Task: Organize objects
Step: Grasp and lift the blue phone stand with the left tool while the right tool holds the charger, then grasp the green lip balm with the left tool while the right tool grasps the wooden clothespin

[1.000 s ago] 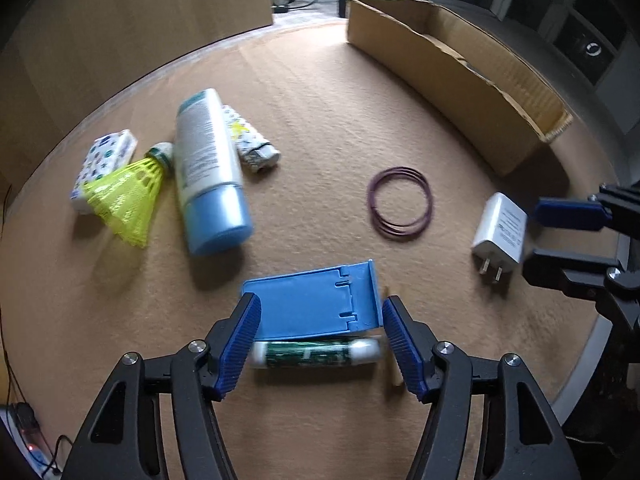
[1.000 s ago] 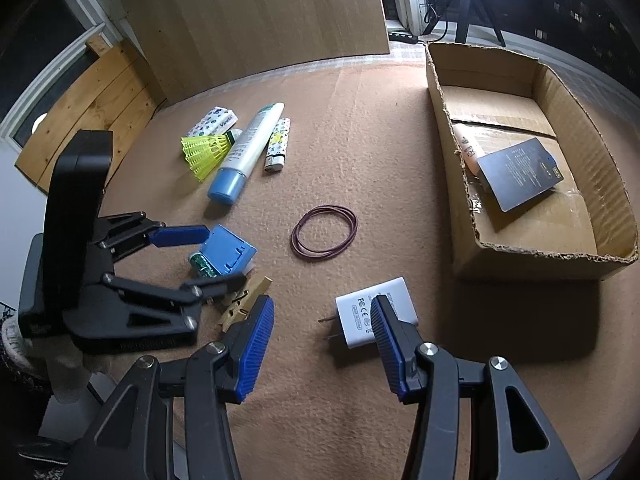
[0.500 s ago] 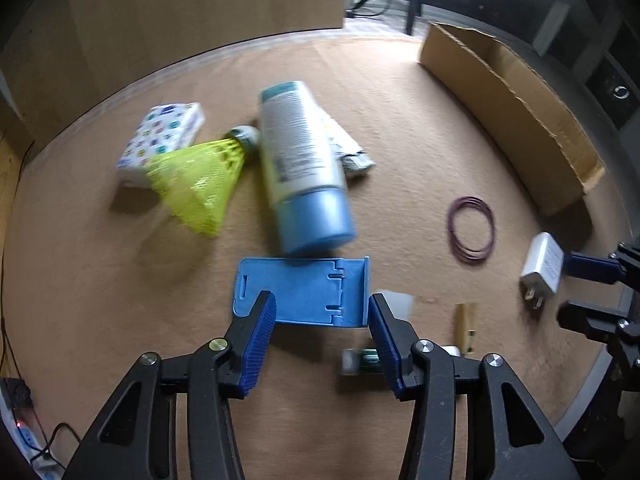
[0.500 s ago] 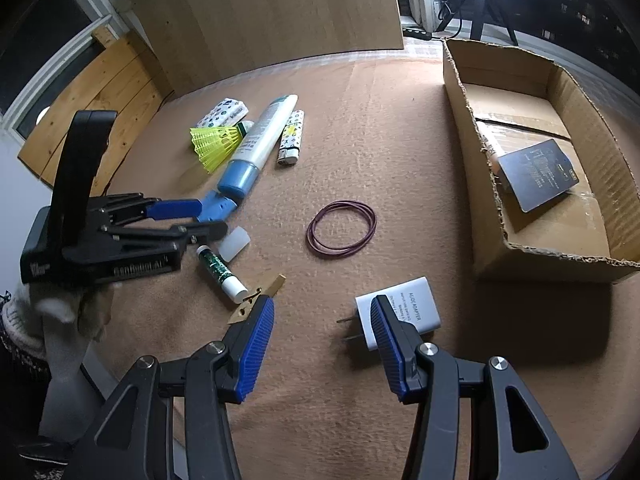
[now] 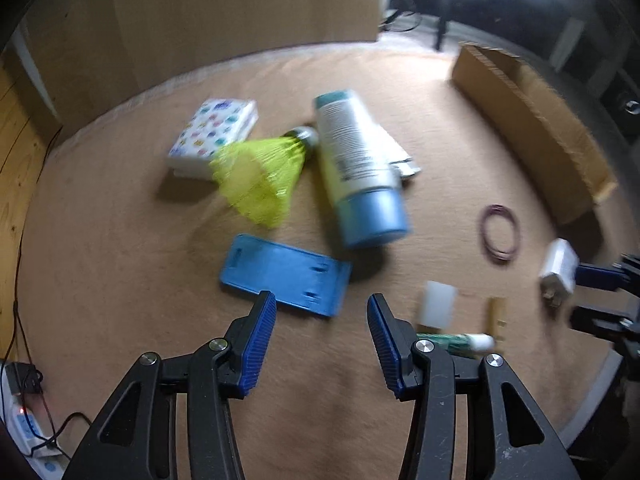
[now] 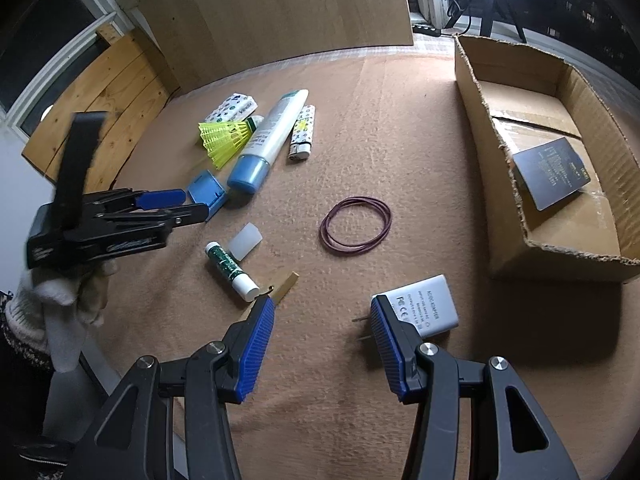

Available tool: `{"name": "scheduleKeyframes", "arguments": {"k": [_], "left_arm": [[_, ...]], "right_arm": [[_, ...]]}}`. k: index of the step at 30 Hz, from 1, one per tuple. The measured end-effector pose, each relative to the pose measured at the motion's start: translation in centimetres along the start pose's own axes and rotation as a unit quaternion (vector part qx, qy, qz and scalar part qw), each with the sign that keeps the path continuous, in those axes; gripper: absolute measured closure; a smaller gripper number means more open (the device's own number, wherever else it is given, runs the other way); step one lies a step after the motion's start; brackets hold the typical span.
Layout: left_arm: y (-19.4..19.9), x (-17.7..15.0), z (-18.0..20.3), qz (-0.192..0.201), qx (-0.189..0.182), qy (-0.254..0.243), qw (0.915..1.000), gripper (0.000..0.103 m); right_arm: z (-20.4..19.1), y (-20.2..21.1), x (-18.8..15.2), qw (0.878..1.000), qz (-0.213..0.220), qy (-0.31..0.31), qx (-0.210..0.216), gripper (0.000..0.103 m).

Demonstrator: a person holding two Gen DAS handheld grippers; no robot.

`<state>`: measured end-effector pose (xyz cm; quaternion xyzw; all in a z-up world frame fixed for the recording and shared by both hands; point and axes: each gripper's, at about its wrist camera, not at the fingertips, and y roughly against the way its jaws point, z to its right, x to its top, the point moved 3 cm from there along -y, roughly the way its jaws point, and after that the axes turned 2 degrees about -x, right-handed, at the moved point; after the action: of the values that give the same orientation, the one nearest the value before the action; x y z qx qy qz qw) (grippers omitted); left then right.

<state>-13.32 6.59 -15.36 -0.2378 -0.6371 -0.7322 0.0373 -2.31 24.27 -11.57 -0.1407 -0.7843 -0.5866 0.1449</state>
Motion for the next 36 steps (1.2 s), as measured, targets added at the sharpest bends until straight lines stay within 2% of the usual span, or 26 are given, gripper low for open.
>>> {"name": "scheduleKeyframes", "arguments": {"k": [5,10,17,20,23,25,27,33,36], "left_arm": [[0.9,-1.2,3.6,-0.001,-0.069,-0.052,0.9962,0.052],[-0.3,-1.9,6.4,-0.021,-0.077,-0.097,0.9921,0.052],[-1.1,-2.4,7.4,-0.040,-0.090,-0.114,0.9885,0.052],[-1.1,-3.1,7.6,-0.049,-0.095,-0.121,0.9869,0.061],[-1.3,-3.7,7.8,-0.059,-0.094,-0.130,0.9854,0.063],[-1.4,-4.6,7.9,-0.065,-0.095,-0.130,0.9848,0.067],[-1.5,-4.9,7.9,-0.066,-0.095,-0.125,0.9854,0.076],[-1.2,-5.6,7.9,-0.058,-0.096,-0.091,0.9895,0.083],[-1.1,-6.0,7.2,-0.055,-0.093,-0.058,0.9925,0.085]], "right_arm": [[-0.4,-0.4,-0.2,1.000,-0.005,-0.001,0.007,0.056],[-0.7,-0.8,-0.4,1.000,-0.007,0.001,0.008,0.056],[-0.7,-0.8,-0.5,1.000,0.010,-0.005,-0.006,0.056],[-0.8,-0.8,-0.3,1.000,0.015,-0.006,-0.008,0.056],[-1.0,-0.8,-0.1,1.000,0.015,-0.007,-0.002,0.056],[-1.1,-1.0,-0.1,1.000,0.011,-0.008,0.001,0.056],[-1.3,-1.4,0.0,1.000,0.003,-0.008,0.009,0.056],[-2.9,-2.9,0.2,1.000,-0.018,0.018,0.008,0.056],[-3.5,-3.7,0.4,0.999,-0.026,0.026,0.002,0.056]]}}
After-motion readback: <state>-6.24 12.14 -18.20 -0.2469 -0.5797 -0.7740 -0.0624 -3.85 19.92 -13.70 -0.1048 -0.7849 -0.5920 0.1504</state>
